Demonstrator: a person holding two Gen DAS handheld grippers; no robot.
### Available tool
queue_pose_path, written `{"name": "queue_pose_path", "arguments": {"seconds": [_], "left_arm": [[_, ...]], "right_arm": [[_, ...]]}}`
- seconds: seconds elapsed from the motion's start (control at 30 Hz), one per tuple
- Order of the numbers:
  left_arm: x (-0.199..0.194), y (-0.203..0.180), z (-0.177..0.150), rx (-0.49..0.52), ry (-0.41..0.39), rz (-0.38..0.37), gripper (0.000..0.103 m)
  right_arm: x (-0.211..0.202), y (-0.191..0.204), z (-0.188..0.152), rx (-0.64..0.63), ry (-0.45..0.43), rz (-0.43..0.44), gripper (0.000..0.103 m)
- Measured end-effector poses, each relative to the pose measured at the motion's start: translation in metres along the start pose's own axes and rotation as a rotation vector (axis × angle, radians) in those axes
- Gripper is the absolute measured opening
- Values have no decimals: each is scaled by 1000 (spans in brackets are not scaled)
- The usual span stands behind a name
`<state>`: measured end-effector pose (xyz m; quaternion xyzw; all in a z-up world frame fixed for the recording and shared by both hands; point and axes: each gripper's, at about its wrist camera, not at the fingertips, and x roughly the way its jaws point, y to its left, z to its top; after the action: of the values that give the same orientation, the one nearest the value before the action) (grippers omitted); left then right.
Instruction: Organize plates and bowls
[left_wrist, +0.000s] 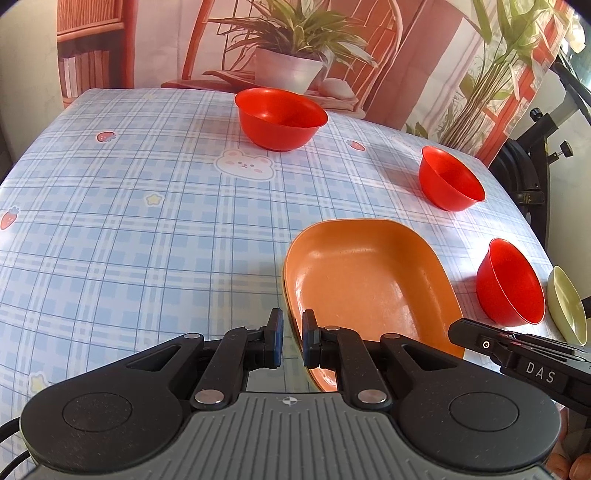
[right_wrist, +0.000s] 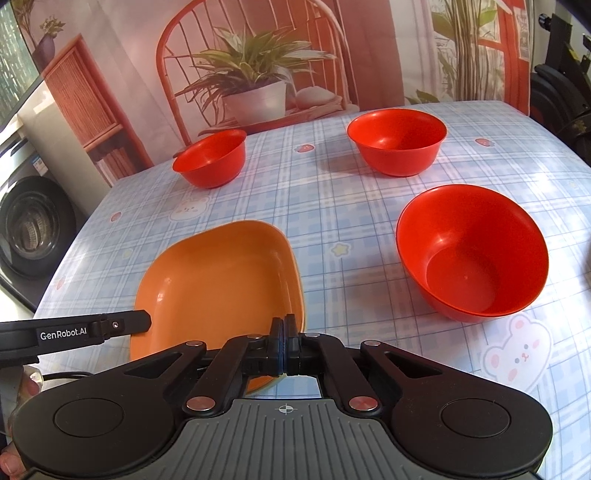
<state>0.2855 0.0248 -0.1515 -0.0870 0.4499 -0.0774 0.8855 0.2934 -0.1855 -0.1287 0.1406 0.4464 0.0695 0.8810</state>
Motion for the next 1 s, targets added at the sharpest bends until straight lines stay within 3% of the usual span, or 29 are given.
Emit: {"name": "queue_pose_path", "arguments": {"seconds": [0.2,0.47,0.6,0.77,0.87,1.0], "left_arm": [[-23,-7,5,17,-90,-43,11],[-41,-33,7,40,-150,-40,11],[-48,-54,15,41,-176,-76,11],[-54,-103,17,134,-237,-91,12],[-43,-136,17,186,-227,-115,12],[-25,-179,14,242,-215,-166,12]], "right_arm": [[-19,-2,7,8,-105,37,4],[-48,-21,15,-17,-228,-32,7],[-66,-40,16,-18,-288,-57,7],[-90,-74,16,-25,-359,-108,10],[-102,-100,16,-2,-391,-135,11],[-115,-143,10,32,-417,-233,11]]}}
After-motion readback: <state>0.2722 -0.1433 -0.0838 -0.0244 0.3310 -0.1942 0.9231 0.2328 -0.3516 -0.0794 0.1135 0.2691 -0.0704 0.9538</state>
